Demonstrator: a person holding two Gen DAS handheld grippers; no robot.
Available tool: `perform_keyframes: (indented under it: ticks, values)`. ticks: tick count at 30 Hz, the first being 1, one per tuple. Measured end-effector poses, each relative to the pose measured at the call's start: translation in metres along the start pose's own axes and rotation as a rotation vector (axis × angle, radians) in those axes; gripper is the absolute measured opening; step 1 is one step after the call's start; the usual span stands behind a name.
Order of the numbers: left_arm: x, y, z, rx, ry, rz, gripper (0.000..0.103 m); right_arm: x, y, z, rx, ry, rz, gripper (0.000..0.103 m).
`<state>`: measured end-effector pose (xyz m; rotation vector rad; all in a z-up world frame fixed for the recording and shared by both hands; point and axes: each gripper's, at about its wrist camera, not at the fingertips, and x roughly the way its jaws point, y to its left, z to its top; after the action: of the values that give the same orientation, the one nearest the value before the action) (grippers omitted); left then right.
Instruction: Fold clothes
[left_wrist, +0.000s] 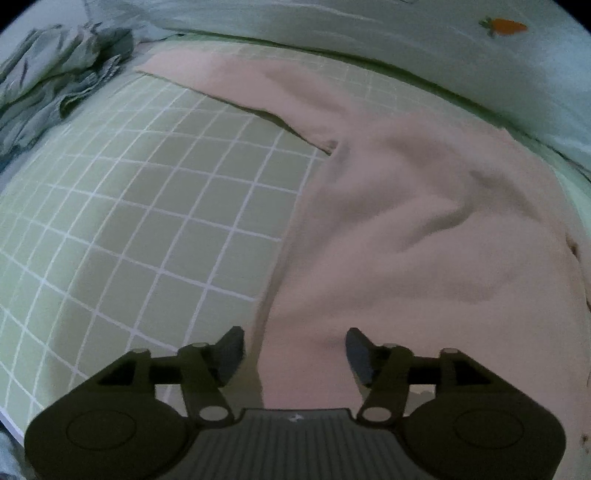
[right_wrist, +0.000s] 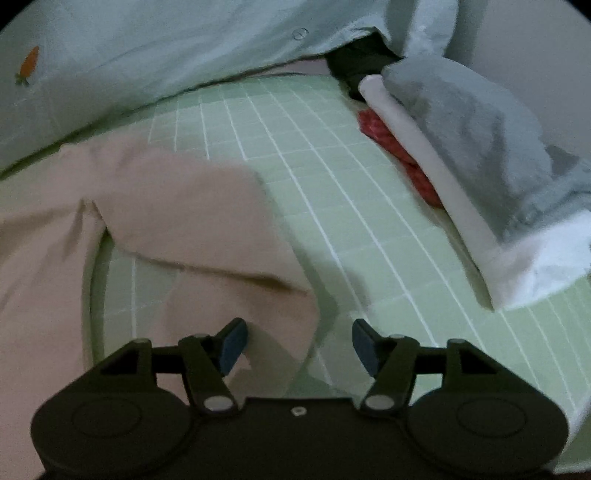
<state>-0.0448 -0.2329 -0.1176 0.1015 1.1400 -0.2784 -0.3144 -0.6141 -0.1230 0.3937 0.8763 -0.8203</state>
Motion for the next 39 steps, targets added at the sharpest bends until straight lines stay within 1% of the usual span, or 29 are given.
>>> perform_keyframes:
  ticks: [1,2,3,4,6,7,12,14,15,16,18,19,20,22,24,27,28,31,32,33,35,36,37,38,39]
  values:
    - [0.001,-0.001,0.000,-0.008,0.001,0.008,0.065,0.002,-0.001,0.003,-0.021,-0.002,0.021,0.041]
    - [0.001,-0.003,0.001,-0.014,0.003,0.017,0.066,0.003,-0.001,0.008,-0.046,0.007,0.026,0.030]
    - [0.002,-0.005,0.001,-0.008,0.008,0.025,0.067,0.004,0.000,0.014,-0.071,0.020,0.022,0.007]
    - [0.003,-0.007,0.002,-0.003,0.012,0.033,0.068,0.002,0.001,0.020,-0.100,0.018,-0.007,0.003]
    - [0.004,-0.008,0.001,-0.002,0.013,0.033,0.070,-0.009,0.004,0.030,-0.156,-0.041,-0.076,0.002]
    - [0.004,-0.009,0.002,0.005,0.015,0.029,0.072,-0.019,0.007,0.035,-0.199,-0.092,-0.123,0.002]
    - [0.007,-0.014,0.002,0.055,0.027,0.018,0.079,-0.053,0.042,0.025,-0.407,-0.273,-0.241,0.002]
    - [0.008,-0.018,0.002,0.083,0.033,0.017,0.083,-0.052,0.060,0.006,-0.498,-0.274,-0.224,0.003]
    - [0.009,-0.020,0.002,0.095,0.036,0.016,0.083,-0.048,0.068,-0.005,-0.535,-0.239,-0.175,0.003]
    - [0.009,-0.020,0.002,0.100,0.037,0.011,0.083,-0.044,0.073,-0.014,-0.531,-0.195,-0.122,0.005]
    - [0.008,-0.019,0.001,0.109,0.036,0.002,0.083,-0.036,0.080,-0.031,-0.489,-0.111,-0.026,0.004]
    - [0.008,-0.018,0.000,0.114,0.035,-0.002,0.084,-0.031,0.084,-0.039,-0.468,-0.069,0.022,0.008]
    - [0.008,-0.019,-0.001,0.118,0.033,-0.002,0.084,-0.033,0.082,-0.040,-0.444,-0.062,0.042,0.012]
    - [0.008,-0.019,-0.002,0.127,0.030,0.000,0.085,-0.042,0.076,-0.034,-0.395,-0.077,0.062,0.035]
    - [0.008,-0.019,-0.004,0.129,0.026,0.001,0.085,-0.053,0.060,-0.025,-0.290,-0.115,0.085,0.047]
    - [0.008,-0.020,-0.006,0.123,0.019,0.003,0.086,-0.071,0.024,-0.013,-0.070,-0.181,0.127,0.057]
    - [0.008,-0.020,-0.006,0.123,0.018,0.004,0.086,-0.071,0.013,-0.011,-0.010,-0.183,0.121,0.060]
    - [0.008,-0.021,-0.007,0.119,0.015,0.006,0.087,-0.065,-0.015,-0.007,0.143,-0.165,0.082,0.064]
    - [0.008,-0.021,-0.007,0.119,0.017,0.007,0.087,-0.063,-0.025,-0.006,0.194,-0.159,0.069,0.064]
    - [0.009,-0.022,-0.007,0.119,0.018,0.007,0.088,-0.056,-0.031,-0.007,0.212,-0.128,0.056,0.064]
    - [0.009,-0.022,-0.006,0.120,0.022,0.008,0.089,-0.038,-0.033,-0.011,0.217,-0.025,0.100,0.064]
    - [0.009,-0.023,-0.006,0.122,0.024,0.007,0.089,-0.029,-0.034,-0.013,0.218,0.028,0.127,0.059]
    - [0.009,-0.023,-0.006,0.124,0.027,0.006,0.089,-0.029,-0.034,-0.012,0.211,0.024,0.114,0.043]
    - [0.009,-0.023,-0.005,0.126,0.028,0.004,0.089,-0.033,-0.033,-0.011,0.201,-0.003,0.084,0.032]
    - [0.009,-0.023,-0.005,0.128,0.029,0.001,0.089,-0.037,-0.032,-0.009,0.191,-0.031,0.054,0.010]
